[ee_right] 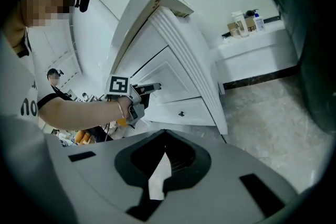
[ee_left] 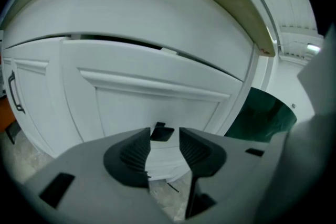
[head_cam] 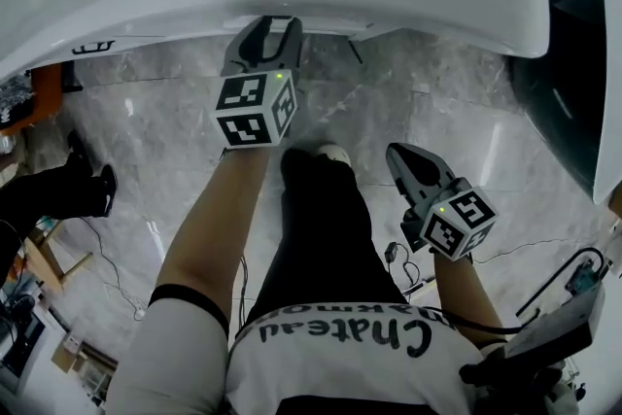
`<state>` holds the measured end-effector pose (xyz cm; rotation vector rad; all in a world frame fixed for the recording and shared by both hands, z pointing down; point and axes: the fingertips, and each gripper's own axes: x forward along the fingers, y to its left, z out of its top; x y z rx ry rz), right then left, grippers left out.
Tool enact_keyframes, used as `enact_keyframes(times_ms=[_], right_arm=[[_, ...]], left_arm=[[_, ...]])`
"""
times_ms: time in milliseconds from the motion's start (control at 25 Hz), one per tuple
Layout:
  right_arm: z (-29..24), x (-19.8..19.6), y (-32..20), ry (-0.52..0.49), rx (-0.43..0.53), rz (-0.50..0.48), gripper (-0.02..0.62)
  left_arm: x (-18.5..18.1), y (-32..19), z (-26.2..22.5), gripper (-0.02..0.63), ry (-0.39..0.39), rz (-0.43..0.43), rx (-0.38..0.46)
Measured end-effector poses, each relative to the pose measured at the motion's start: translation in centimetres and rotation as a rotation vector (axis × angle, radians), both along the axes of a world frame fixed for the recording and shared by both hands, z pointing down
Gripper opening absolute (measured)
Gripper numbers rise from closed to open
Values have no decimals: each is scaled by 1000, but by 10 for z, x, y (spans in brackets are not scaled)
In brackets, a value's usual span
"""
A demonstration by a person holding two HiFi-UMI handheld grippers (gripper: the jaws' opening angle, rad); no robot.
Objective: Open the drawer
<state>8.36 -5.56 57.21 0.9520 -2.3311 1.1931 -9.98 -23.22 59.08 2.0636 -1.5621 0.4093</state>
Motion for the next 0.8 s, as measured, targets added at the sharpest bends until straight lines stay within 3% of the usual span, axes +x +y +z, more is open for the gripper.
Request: enact_keyframes(times_ms=[400,800], right_arm=[[-3,22,22,25,-92,35,3],[-14,19,41,1,-118,71,3]], left_arm=[[-2,-16,9,159,-100,-51,-20],[-1,-13,10,129,-201,19,-15]])
